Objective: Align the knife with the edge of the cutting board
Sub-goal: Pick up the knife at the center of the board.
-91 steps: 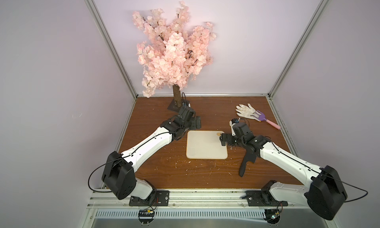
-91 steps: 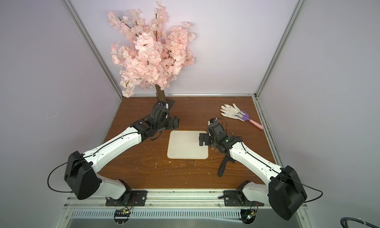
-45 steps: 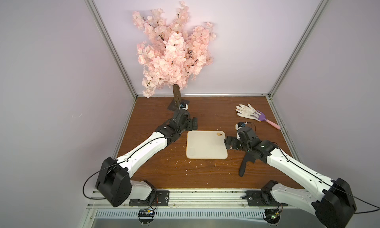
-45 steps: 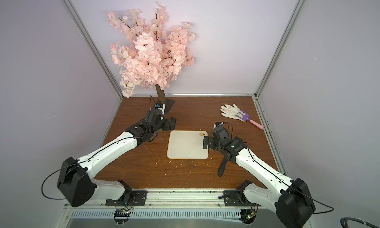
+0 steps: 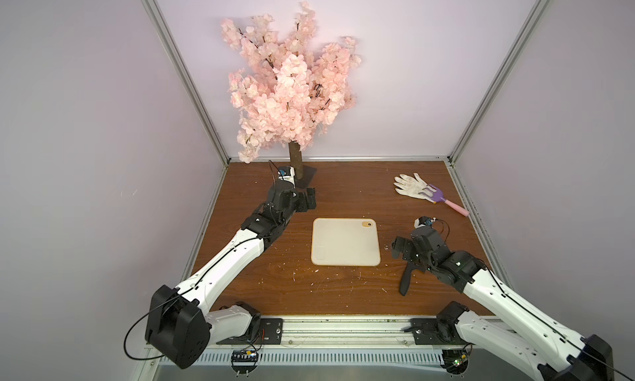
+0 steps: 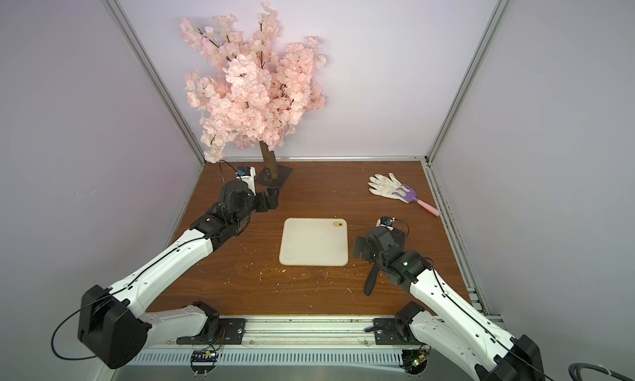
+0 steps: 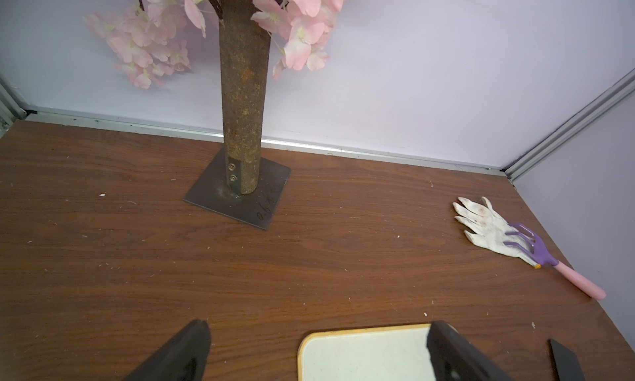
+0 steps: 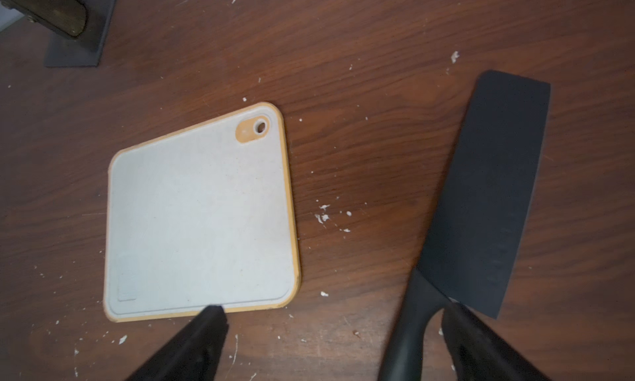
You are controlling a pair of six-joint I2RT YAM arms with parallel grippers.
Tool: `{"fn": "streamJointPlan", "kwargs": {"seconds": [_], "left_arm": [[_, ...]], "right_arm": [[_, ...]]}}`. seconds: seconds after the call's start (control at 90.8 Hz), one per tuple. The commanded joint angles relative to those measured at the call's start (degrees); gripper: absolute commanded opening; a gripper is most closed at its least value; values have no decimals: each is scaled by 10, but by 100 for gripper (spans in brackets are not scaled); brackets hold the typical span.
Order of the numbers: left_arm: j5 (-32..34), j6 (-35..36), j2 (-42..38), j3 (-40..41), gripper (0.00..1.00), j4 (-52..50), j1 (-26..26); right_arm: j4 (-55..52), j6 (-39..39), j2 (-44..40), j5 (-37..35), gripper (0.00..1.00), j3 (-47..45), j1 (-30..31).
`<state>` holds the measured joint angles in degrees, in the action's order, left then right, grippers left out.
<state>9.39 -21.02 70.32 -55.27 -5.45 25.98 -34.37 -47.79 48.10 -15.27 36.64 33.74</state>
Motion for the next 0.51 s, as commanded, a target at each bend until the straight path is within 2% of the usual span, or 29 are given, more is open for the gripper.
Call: {"fn": "streamJointPlan", "kwargs": {"seconds": [0.0, 0.495], "left_arm": [[-11, -11, -9, 9, 99, 13, -6], [-2, -23, -20, 1, 100, -5, -14]], "right_arm": [[-38, -45, -23, -35, 99, -10, -1], [-59, -120, -65, -8, 99, -82, -1]]}}
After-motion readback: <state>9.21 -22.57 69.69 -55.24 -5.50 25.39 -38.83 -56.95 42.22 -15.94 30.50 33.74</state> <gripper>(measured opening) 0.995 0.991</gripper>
